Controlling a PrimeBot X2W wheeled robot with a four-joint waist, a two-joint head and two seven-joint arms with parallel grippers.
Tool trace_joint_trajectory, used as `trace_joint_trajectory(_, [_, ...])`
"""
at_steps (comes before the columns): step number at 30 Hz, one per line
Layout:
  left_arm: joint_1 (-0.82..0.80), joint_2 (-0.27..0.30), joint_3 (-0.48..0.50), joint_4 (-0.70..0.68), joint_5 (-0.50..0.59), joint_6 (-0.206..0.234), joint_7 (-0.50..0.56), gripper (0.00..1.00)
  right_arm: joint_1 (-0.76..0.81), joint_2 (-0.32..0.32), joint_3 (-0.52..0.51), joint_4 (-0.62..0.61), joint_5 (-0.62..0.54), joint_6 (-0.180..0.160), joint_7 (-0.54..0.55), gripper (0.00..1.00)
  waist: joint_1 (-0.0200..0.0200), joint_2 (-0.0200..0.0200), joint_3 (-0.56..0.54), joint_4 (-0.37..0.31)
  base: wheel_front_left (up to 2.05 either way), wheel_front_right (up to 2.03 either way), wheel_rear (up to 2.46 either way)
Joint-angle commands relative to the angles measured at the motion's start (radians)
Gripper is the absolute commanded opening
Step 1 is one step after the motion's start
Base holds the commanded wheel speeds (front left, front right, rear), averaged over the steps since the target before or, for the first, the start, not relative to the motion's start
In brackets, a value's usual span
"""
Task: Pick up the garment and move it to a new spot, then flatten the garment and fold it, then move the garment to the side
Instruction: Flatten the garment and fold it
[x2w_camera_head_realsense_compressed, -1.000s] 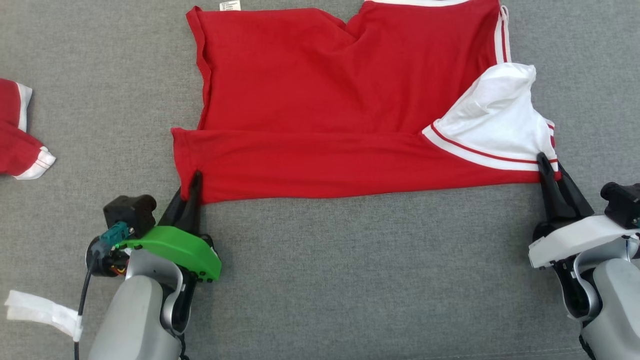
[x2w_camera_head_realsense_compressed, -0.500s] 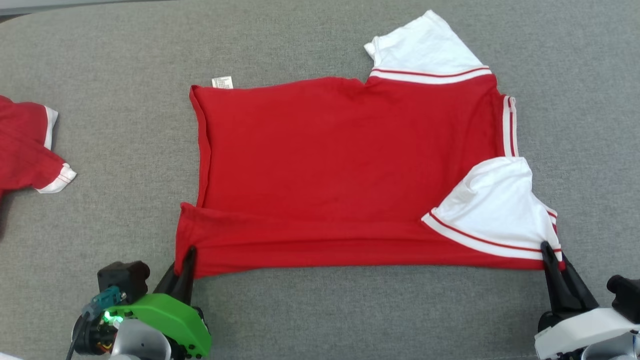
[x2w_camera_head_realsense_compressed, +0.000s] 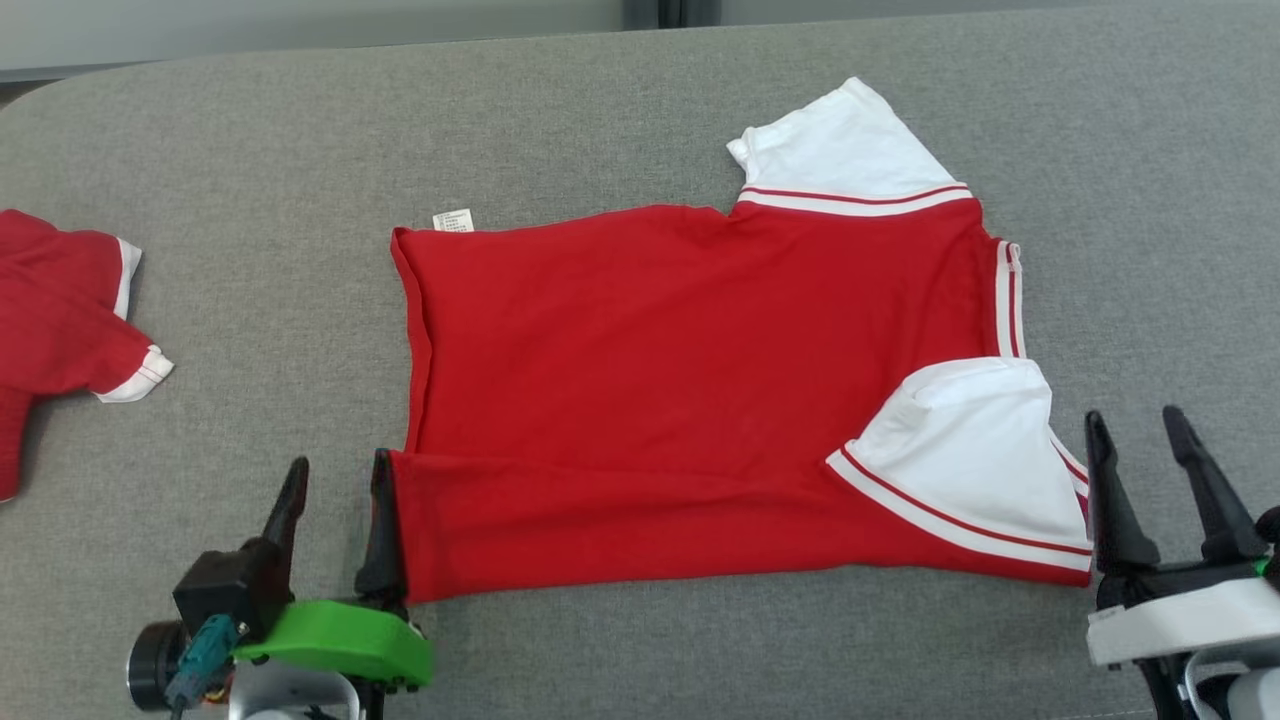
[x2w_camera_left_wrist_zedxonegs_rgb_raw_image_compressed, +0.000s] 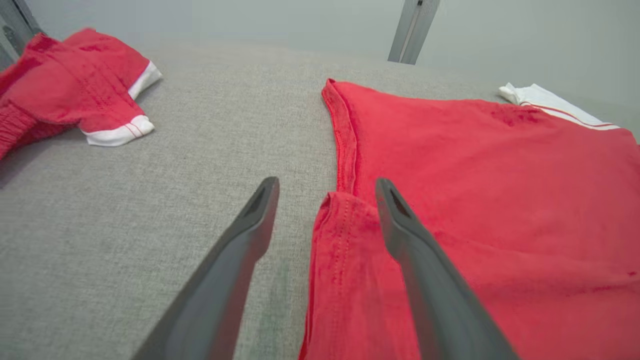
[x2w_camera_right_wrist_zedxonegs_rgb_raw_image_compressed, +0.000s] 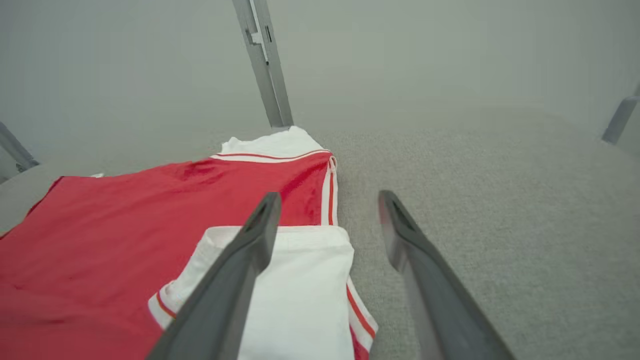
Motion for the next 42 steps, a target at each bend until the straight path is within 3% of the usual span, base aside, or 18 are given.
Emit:
trace_joint_trajectory(1, [-0.031, -0.002, 0.003, -0.009, 0.019, 0.011, -0.032, 1.0, -0.018, -0.004, -0.004, -0.03, -0.013, -0.001, -0.005, 1.0, 0.0, 0.0, -0.004, 0.0, 0.0, 0.0, 0.0])
trace_joint_trajectory(5, [-0.071, 0.002, -0.001, -0.027, 0.049, 0.019, -0.085, 1.0, -0.049, -0.01, -0.01, -0.109, -0.04, -0.001, 0.024, 1.0, 0.0, 0.0, -0.008, -0.001, 0.0, 0.0, 0.0])
trace_joint_trajectory(15, [-0.12, 0.026, -0.015, -0.022, 0.067, 0.015, -0.065, 1.0, -0.048, 0.003, -0.033, -0.188, -0.064, -0.001, 0.08, 1.0, 0.0, 0.0, 0.015, 0.009, 0.0, 0.0, 0.0])
trace_joint_trajectory(21, [-0.291, 0.054, -0.047, 0.008, 0.063, -0.042, 0.032, 1.0, -0.074, 0.008, -0.039, -0.205, -0.063, -0.001, 0.096, 1.0, 0.0, 0.0, 0.086, 0.015, 0.0, 0.0, 0.0])
trace_joint_trajectory(28, [-0.589, 0.08, -0.059, 0.243, -0.005, -0.143, 0.199, 1.0, -0.128, -0.003, -0.006, -0.175, -0.055, -0.001, 0.09, 1.0, 0.0, 0.0, 0.169, -0.01, 0.0, 0.0, 0.0])
trace_joint_trajectory(35, [-0.778, 0.107, -0.063, 0.544, -0.048, -0.185, 0.254, 1.0, -0.181, -0.013, 0.034, -0.114, -0.032, -0.001, 0.078, 1.0, 0.0, 0.0, 0.215, -0.045, 0.0, 0.0, 0.0])
trace_joint_trajectory(36, [-0.792, 0.109, -0.068, 0.576, -0.054, -0.19, 0.26, 0.8, -0.189, -0.016, 0.037, -0.106, -0.031, -0.001, 0.075, 1.0, 0.0, 0.0, 0.219, -0.047, 0.0, 0.0, 0.0])
trace_joint_trajectory(37, [-0.808, 0.109, -0.072, 0.611, -0.061, -0.193, 0.264, 0.25, -0.198, -0.019, 0.04, -0.095, -0.027, -0.001, 0.071, 1.0, 0.0, 0.0, 0.222, -0.049, 0.0, 0.0, 0.0])
trace_joint_trajectory(38, [-0.818, 0.11, -0.076, 0.637, -0.067, -0.196, 0.269, 0.0, -0.207, -0.023, 0.043, -0.085, -0.023, -0.001, 0.067, 1.0, 0.0, 0.0, 0.224, -0.051, 0.0, 0.0, 0.0])
trace_joint_trajectory(42, [-0.85, 0.113, -0.099, 0.713, -0.087, -0.204, 0.272, 0.0, -0.274, -0.058, 0.054, -0.037, -0.004, -0.001, 0.064, 1.0, 0.0, 0.0, 0.23, -0.051, 0.0, 0.0, 0.0])
